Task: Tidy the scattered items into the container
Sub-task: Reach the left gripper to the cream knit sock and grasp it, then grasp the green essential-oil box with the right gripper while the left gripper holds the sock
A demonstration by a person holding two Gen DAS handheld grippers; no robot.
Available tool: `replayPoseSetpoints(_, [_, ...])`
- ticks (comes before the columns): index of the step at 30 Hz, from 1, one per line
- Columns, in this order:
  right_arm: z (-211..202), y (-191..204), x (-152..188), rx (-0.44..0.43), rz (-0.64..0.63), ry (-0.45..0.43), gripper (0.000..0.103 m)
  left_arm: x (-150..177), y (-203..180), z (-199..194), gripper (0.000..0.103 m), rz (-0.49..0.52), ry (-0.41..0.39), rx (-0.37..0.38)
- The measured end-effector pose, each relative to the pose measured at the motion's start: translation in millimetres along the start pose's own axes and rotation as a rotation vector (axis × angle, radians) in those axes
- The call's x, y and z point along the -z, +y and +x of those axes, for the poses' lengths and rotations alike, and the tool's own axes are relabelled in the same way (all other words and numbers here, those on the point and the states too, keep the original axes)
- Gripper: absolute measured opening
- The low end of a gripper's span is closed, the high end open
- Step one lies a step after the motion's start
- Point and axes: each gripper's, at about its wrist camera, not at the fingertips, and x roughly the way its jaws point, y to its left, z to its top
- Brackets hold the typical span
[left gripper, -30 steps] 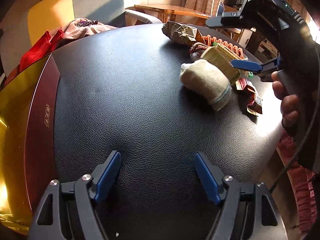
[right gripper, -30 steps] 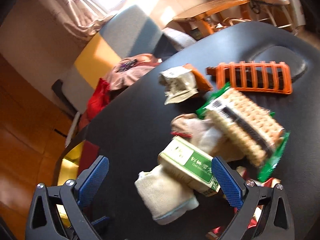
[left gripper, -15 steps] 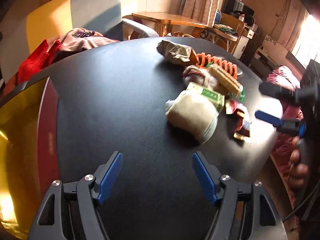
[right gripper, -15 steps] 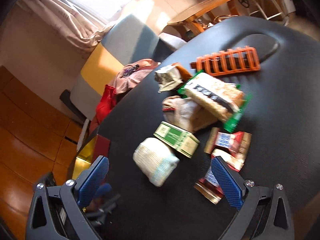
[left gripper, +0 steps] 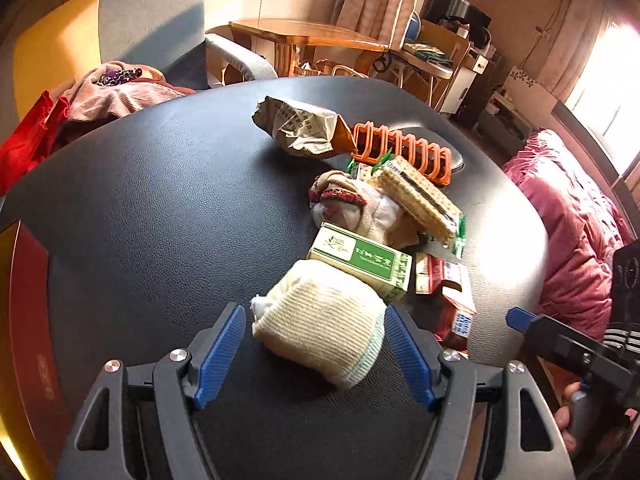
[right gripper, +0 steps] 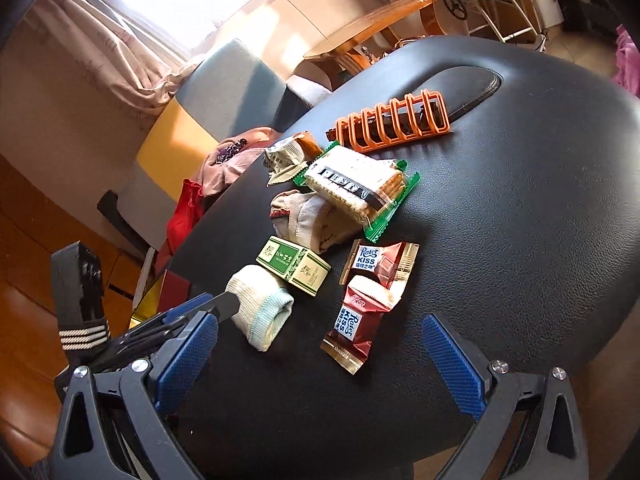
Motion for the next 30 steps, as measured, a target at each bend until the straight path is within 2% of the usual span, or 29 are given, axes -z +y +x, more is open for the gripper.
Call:
replayPoseSetpoints(3, [2,-2,1,-0.005,0.003,0.001,0.103,1,0,13,0.073,0.011,0.025,-0.012])
replayPoseSetpoints(9, [8,-5,4,0.008,0.002,0.013,0.103,3,5,25,0.074,-0.030,0.037,0.056])
replayPoseSetpoints(15, [14,0,8,0.030,-0.028,0.031,0.103,13,16,21,0.069,-0.074,0.036,0.095])
replayPoseSetpoints(28, [24,54,8,0.107,-0.310,0.019,0.103,66,47,-27,0.069,-0.079,0.016,0.003])
replayPoseSetpoints(30, [32,64,4,0.106,-0.366,0.044,0.096,70,52,-31,0.070,-0.090,0.017,0.004])
